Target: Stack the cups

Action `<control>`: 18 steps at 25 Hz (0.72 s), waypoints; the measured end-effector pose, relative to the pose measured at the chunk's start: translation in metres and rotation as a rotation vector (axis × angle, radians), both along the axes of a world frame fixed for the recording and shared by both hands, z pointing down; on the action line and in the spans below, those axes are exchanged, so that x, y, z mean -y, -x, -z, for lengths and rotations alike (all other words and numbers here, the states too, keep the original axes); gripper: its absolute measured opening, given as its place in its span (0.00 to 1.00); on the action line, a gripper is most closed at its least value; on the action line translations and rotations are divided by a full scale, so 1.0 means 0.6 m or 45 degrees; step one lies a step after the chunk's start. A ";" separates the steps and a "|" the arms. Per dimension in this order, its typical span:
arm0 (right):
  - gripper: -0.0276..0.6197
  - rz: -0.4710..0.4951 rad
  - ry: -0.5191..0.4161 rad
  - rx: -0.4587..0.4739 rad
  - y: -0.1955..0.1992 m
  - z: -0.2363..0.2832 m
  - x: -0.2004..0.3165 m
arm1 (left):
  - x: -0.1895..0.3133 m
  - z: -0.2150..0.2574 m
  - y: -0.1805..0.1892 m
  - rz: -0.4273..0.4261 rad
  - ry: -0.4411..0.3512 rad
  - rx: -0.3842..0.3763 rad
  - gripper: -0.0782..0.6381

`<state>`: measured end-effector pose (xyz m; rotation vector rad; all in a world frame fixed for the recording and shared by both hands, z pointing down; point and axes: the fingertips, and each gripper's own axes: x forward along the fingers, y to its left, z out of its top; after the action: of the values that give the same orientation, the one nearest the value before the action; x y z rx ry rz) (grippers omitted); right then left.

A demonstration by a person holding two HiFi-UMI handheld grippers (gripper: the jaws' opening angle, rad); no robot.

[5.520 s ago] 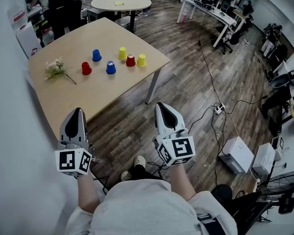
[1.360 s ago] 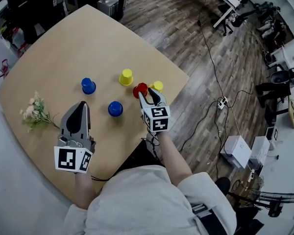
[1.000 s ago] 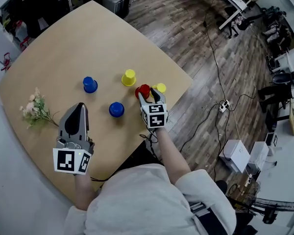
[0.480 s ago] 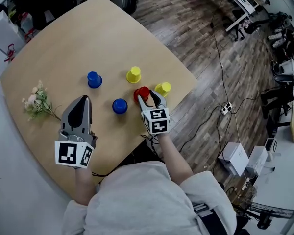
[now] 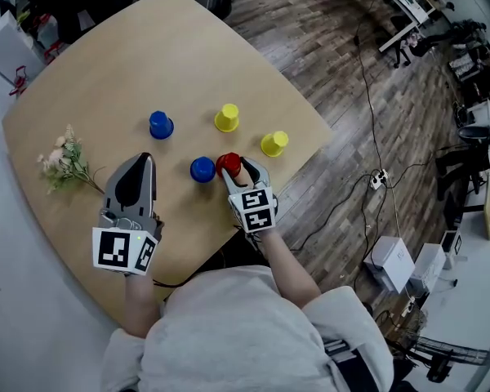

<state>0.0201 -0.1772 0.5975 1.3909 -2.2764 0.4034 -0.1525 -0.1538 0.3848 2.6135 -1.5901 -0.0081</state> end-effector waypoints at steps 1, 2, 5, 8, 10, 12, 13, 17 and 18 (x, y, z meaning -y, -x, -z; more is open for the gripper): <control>0.38 0.000 -0.005 -0.003 0.001 0.001 0.000 | -0.002 0.001 0.001 0.000 -0.001 0.001 0.12; 0.38 0.000 -0.002 -0.005 0.001 -0.001 -0.002 | -0.003 0.001 0.001 0.000 -0.002 0.002 0.12; 0.38 -0.007 0.011 0.003 0.001 -0.003 -0.006 | -0.007 0.000 0.008 0.016 -0.007 0.015 0.12; 0.39 -0.016 0.001 0.024 -0.004 0.006 -0.008 | -0.005 -0.018 0.028 0.072 0.001 0.059 0.12; 0.39 -0.023 -0.015 0.036 -0.008 0.014 -0.010 | 0.001 -0.047 0.050 0.131 0.040 0.097 0.12; 0.39 -0.031 -0.026 0.054 -0.013 0.022 -0.013 | 0.009 -0.084 0.074 0.187 0.106 0.130 0.13; 0.39 -0.036 -0.031 0.061 -0.015 0.026 -0.015 | 0.012 -0.104 0.084 0.207 0.140 0.146 0.16; 0.39 -0.060 -0.050 0.083 -0.022 0.040 -0.023 | 0.023 -0.182 0.116 0.281 0.247 0.258 0.26; 0.39 -0.066 -0.054 0.093 -0.024 0.044 -0.025 | 0.024 -0.203 0.123 0.296 0.282 0.284 0.29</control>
<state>0.0343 -0.1621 0.5708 1.4818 -2.3235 0.4320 -0.2264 -0.1685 0.5065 2.3172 -1.8375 0.4328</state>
